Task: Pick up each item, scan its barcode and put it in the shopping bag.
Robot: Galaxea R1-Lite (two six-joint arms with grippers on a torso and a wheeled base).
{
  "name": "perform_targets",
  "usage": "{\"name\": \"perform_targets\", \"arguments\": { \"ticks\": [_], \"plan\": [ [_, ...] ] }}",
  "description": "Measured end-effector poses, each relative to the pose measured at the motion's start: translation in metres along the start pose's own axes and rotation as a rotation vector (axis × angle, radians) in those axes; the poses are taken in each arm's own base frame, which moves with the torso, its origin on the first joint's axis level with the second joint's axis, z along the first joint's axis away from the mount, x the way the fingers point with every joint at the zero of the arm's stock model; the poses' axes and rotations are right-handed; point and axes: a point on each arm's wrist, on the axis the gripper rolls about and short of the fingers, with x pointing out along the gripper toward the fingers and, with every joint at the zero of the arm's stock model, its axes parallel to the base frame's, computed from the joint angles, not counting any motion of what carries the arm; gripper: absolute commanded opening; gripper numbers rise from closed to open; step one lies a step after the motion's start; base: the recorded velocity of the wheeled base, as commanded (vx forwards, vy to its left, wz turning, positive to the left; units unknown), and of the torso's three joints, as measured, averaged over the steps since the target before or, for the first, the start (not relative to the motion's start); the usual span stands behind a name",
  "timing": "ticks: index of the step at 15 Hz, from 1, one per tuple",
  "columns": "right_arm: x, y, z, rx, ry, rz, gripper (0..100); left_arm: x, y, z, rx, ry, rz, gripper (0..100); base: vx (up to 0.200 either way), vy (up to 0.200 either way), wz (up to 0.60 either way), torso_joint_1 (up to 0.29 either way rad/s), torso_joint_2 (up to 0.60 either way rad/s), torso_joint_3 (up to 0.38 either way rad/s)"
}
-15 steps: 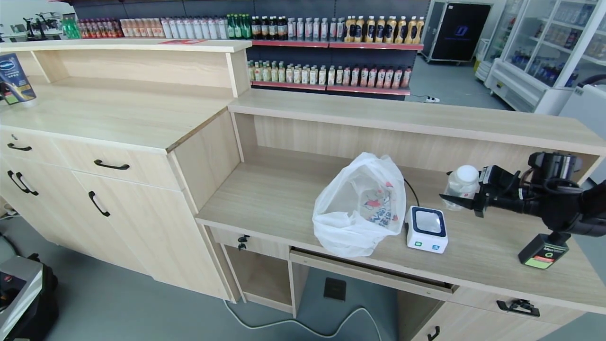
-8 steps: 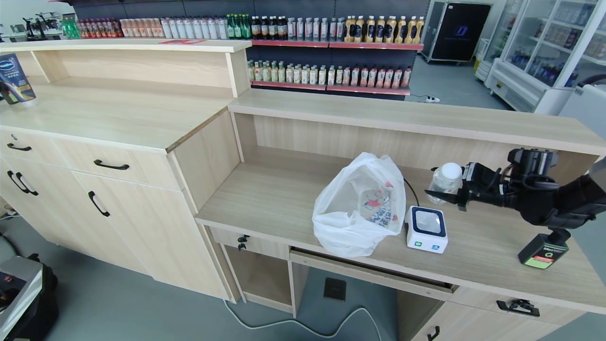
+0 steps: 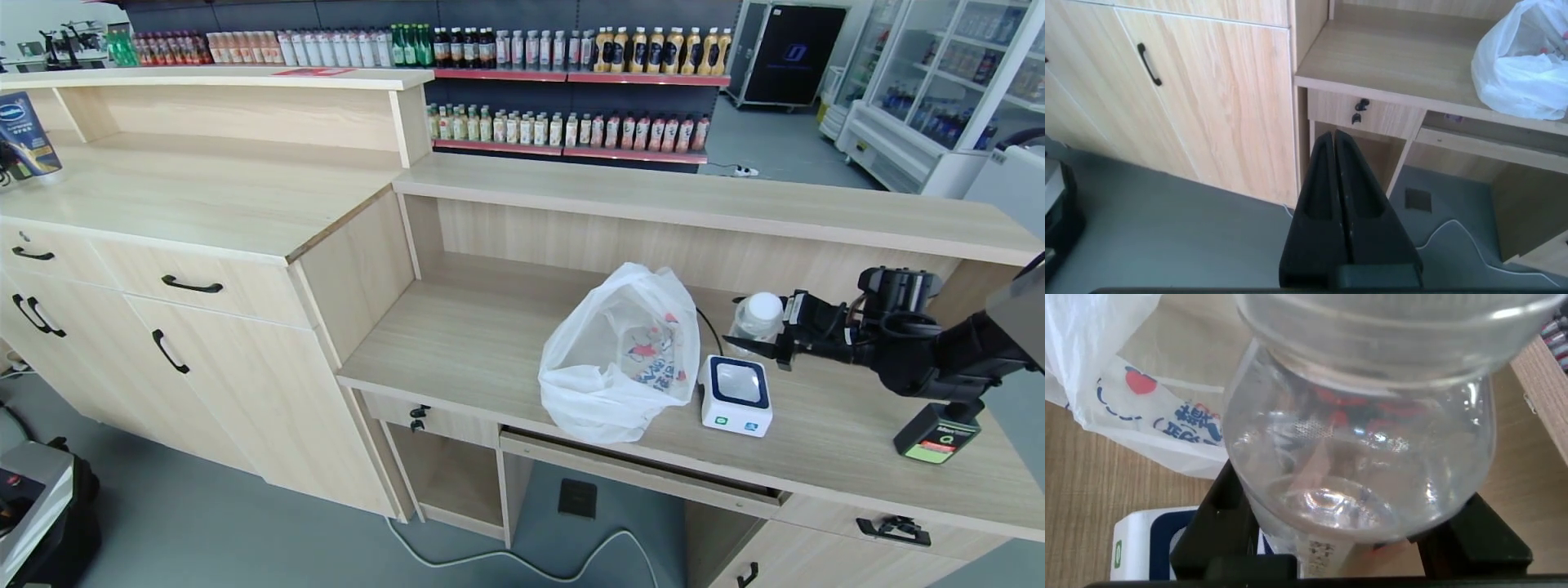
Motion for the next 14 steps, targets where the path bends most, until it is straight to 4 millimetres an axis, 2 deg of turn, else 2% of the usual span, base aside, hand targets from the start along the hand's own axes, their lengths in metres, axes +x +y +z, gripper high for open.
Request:
{"name": "perform_targets", "arguments": {
  "ticks": [14],
  "plan": [
    [0.015, 0.008, -0.017, 0.012, -0.037, 0.027, 0, 0.0, 0.0, 0.0, 0.0, 0.0, 0.001, 0, 0.0, 0.0, 0.0, 0.0, 0.0, 0.0]
  ]
}}
